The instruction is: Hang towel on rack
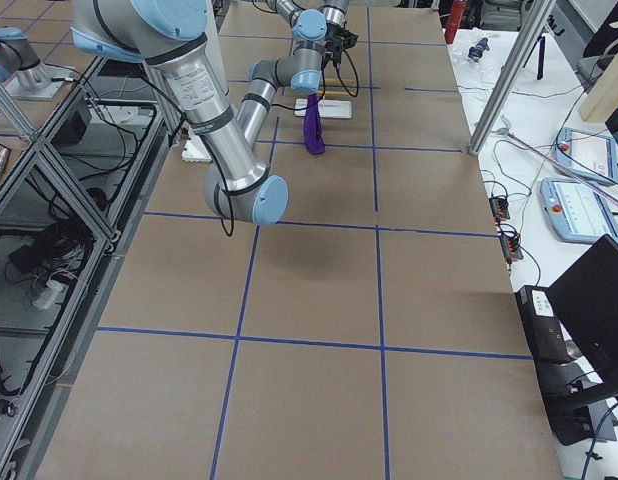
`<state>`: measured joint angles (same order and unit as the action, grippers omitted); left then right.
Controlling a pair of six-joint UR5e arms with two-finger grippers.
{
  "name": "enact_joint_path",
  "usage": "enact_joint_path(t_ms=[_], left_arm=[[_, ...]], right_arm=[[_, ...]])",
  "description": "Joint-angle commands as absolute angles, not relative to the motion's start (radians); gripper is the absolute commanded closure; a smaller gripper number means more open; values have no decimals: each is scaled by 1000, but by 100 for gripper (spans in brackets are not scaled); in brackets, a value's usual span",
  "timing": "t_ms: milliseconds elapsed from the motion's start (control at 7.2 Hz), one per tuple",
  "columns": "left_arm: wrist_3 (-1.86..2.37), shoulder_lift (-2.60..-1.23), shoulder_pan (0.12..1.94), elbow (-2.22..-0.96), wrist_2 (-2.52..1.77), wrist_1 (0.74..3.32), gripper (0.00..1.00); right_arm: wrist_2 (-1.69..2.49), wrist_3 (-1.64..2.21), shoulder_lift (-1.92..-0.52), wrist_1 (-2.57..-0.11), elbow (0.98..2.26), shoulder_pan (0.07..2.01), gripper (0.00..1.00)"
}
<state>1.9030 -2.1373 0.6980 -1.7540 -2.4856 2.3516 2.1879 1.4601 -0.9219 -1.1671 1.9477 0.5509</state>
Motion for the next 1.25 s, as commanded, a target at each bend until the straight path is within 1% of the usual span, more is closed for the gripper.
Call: enact_joint_path(t_ms=[0, 139, 278, 417, 556, 833, 972, 1111], left_arm=[[1899, -2132, 701, -1755, -2487, 2352, 100], [1884, -2128, 709, -1758, -2484, 2352, 100], [1879, -2088, 745, -1770, -2485, 2385, 100], [1875, -1986, 802, -1772, -2497, 2540, 100], [1814, -1863, 875, -1755, -2516, 2707, 100], [1572, -1734, 1061, -1697, -2723, 2738, 100], [1504, -1697, 1089, -1698, -2741, 2740, 100], [1496, -1689, 1091, -1695, -2741, 2743, 100]], right_arm=[[2197, 1460, -1000, -1163, 2035, 560, 0], [2198, 1460, -1100, -1160, 2122, 563, 0], [2198, 1466, -1167, -1158, 2170, 571, 0], [2195, 1476, -1224, -1158, 2195, 601, 0], [2194, 1476, -1279, -1158, 2201, 636, 0], [2177, 1476, -1331, -1158, 2198, 670, 0], [2169, 1476, -1331, -1158, 2194, 679, 0], [2149, 1476, -1333, -1158, 2180, 680, 0]])
